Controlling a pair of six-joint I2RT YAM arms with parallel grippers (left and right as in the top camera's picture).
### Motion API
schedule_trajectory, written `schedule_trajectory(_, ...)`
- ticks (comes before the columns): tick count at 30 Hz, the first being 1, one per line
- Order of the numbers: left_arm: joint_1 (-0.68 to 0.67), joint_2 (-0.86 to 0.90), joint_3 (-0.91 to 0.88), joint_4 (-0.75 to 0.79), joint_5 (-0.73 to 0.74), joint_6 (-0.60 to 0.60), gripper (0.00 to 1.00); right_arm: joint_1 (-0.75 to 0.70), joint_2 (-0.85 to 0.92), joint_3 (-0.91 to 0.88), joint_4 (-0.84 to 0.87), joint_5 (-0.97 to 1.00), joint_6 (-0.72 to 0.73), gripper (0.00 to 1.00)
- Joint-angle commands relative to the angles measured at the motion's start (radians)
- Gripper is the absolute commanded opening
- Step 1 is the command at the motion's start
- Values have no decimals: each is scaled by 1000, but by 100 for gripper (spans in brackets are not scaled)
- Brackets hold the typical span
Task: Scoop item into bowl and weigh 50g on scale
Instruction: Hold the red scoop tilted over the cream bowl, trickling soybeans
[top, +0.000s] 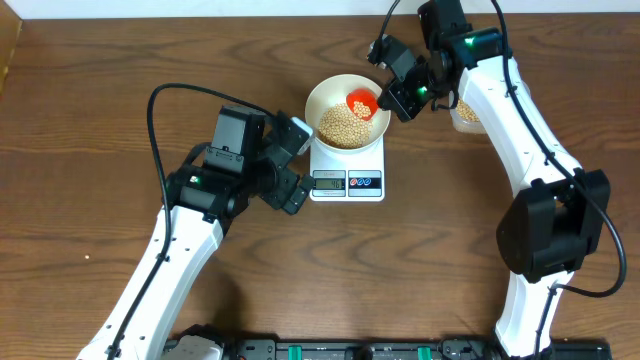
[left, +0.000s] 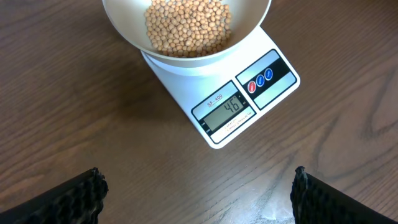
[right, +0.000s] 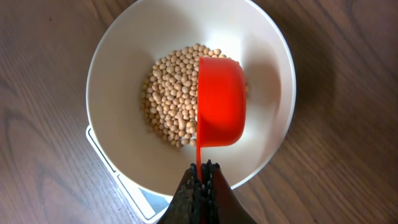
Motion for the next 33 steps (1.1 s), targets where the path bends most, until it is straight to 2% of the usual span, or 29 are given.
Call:
schedule_trajectory(1,1,8,5,-3,15,16,96,31,-38,7,0,-7,-32,1)
schedule_trajectory(33,1,8,5,-3,15,16,96,29,-38,7,7,-29,18,1)
